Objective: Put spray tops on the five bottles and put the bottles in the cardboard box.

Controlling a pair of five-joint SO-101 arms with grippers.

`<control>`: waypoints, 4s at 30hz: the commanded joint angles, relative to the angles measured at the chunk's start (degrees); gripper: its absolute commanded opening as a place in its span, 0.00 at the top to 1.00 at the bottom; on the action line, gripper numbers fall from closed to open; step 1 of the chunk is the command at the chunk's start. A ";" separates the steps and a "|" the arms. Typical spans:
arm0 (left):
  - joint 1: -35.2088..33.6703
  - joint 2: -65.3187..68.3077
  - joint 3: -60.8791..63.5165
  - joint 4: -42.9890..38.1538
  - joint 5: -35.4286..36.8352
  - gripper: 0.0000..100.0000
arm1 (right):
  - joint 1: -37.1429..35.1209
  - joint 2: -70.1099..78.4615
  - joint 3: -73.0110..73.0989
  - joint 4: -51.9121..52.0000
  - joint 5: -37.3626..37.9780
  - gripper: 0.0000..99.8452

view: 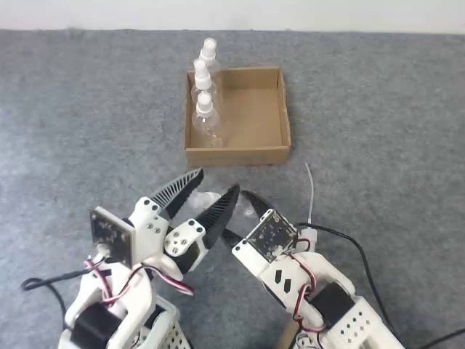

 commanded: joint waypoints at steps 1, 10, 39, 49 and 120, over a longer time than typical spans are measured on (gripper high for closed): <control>0.09 -0.97 -2.15 1.23 1.05 0.79 | -0.40 -1.45 -0.70 -1.45 -0.62 0.93; -9.49 -0.97 -6.81 0.97 1.41 0.79 | -0.31 -1.45 -0.70 -1.45 -0.44 0.93; -25.32 -1.05 4.35 1.93 -0.97 0.80 | -0.31 -1.45 -0.62 -1.45 -0.53 0.93; -20.04 -1.05 8.57 -1.67 -3.87 0.80 | -0.57 -1.45 -0.53 -1.45 -0.44 0.93; -8.44 -0.97 15.60 -2.46 -9.49 0.80 | 2.07 -1.27 1.05 -5.93 -0.70 0.93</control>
